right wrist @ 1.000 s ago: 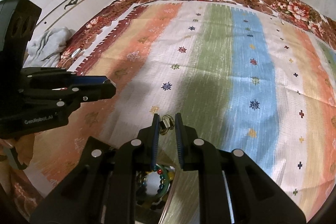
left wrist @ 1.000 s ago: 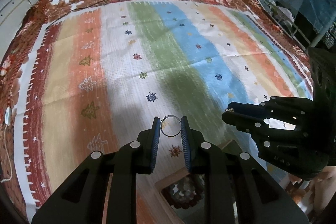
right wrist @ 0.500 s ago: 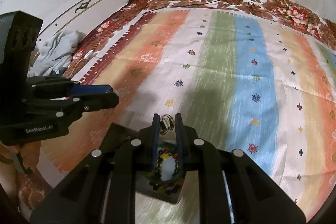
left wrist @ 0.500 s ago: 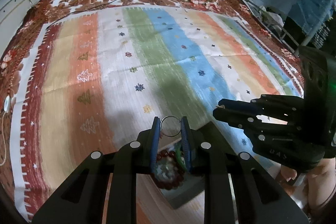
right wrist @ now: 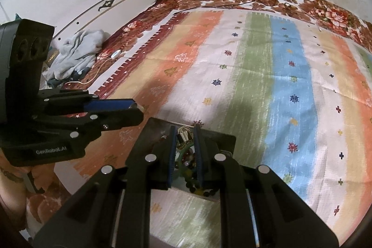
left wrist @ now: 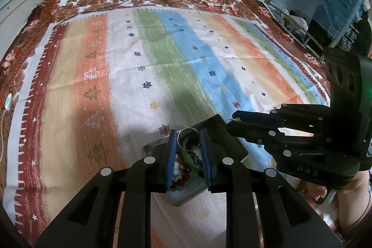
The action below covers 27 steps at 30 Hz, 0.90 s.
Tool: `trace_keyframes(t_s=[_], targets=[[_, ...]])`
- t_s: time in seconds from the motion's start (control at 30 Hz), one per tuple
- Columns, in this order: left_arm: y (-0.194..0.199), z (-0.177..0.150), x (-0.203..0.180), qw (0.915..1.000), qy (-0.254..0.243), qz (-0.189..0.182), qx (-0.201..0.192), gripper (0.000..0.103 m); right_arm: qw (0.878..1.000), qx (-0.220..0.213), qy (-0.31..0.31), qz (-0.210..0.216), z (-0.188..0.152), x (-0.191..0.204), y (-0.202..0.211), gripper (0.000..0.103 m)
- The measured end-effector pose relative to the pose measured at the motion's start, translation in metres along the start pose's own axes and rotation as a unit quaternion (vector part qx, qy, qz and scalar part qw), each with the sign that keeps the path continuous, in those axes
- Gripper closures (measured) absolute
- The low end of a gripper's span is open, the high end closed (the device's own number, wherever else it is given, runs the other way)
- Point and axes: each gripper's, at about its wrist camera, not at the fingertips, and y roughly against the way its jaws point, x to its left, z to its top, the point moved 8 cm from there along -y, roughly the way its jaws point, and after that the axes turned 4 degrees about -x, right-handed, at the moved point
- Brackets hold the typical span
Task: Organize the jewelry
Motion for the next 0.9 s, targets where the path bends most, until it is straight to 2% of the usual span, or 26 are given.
trace_keyframes(t_s=[0.27,0.3,0.33,0.37,0.4,0.6,0.73,0.8,0.87,0.9], targets=[[-0.002,-0.003,0.002,1.0000,0.000,0.002,0.004,0.083,1.000,0.006,0.001,0.000,-0.002,0.000,-0.003,0.087],[-0.003,-0.003,0.001,1.0000,0.000,0.001,0.005,0.082,1.000,0.008,0.000,0.000,-0.002,-0.001,-0.004,0.083],[-0.003,-0.003,0.002,1.0000,0.001,0.002,0.005,0.071,1.000,0.008,-0.002,-0.005,-0.002,-0.003,-0.005,0.076],[-0.002,-0.003,0.003,1.0000,0.001,0.005,0.003,0.063,1.000,0.006,-0.003,-0.009,-0.002,-0.005,-0.005,0.061],[-0.001,-0.002,0.004,1.0000,0.001,0.008,0.001,0.062,1.000,0.003,-0.003,-0.019,-0.001,-0.008,-0.003,0.055],[0.004,-0.002,0.013,0.9995,0.003,0.030,-0.004,0.059,0.999,-0.008,-0.006,-0.040,0.000,-0.020,0.002,0.054],[0.009,-0.004,0.011,0.9995,-0.002,0.031,-0.009,0.046,0.999,-0.016,-0.010,-0.044,-0.002,-0.025,0.007,0.047],[0.011,-0.008,0.009,0.9994,-0.009,0.033,-0.010,0.041,0.999,-0.021,-0.011,-0.046,-0.003,-0.027,0.009,0.038],[0.012,-0.011,0.008,0.9991,-0.015,0.037,-0.012,0.031,0.998,-0.025,-0.007,-0.050,-0.005,-0.027,0.012,0.034],[0.014,-0.012,0.007,0.9989,-0.017,0.040,-0.015,0.029,0.998,-0.026,-0.004,-0.049,-0.006,-0.026,0.013,0.032]])
